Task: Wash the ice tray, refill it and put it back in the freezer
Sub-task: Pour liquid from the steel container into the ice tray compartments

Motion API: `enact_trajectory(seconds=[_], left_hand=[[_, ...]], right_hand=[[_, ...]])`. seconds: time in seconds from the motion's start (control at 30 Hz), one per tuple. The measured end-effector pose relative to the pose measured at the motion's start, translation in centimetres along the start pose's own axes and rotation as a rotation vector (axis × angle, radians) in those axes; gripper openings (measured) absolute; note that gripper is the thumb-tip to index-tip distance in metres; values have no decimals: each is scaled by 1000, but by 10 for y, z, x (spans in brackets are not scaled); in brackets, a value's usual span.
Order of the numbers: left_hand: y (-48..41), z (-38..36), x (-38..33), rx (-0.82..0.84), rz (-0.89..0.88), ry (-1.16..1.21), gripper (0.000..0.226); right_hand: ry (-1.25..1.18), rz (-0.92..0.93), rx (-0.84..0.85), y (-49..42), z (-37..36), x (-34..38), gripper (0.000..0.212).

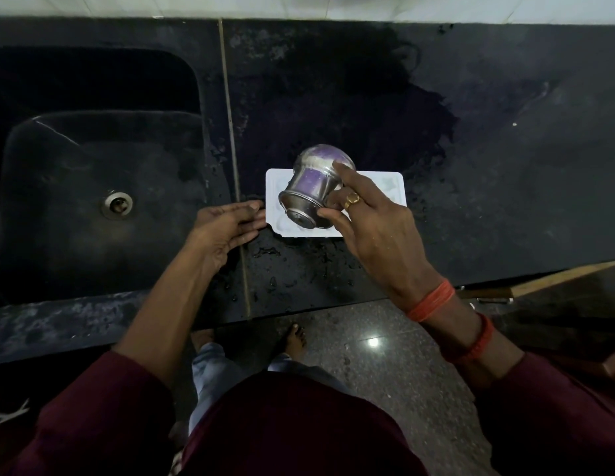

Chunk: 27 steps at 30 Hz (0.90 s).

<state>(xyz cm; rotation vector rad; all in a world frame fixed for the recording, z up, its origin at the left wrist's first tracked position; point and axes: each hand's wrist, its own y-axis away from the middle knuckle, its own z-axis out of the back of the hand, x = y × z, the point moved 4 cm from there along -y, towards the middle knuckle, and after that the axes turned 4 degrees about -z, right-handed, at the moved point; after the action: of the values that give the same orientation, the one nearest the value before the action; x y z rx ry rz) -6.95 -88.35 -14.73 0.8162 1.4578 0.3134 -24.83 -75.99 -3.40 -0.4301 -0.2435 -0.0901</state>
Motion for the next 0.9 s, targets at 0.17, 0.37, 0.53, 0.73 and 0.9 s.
enact_trajectory(seconds=[0.17, 0.37, 0.53, 0.73, 0.9], left_hand=[[0, 0, 0, 9, 4, 4, 8], [0, 0, 0, 10, 13, 9, 7], [0, 0, -1, 9, 15, 10, 8], [2, 0, -1, 6, 8, 11, 7], [1, 1, 0, 7, 11, 11, 8]], right_hand=[[21, 18, 5, -1, 1, 2, 40], [27, 17, 8, 0, 1, 2, 41], [25, -9, 5, 0, 0, 0, 43], [-16, -41, -4, -2, 4, -4, 40], [-12, -50, -17, -7, 4, -4, 37]])
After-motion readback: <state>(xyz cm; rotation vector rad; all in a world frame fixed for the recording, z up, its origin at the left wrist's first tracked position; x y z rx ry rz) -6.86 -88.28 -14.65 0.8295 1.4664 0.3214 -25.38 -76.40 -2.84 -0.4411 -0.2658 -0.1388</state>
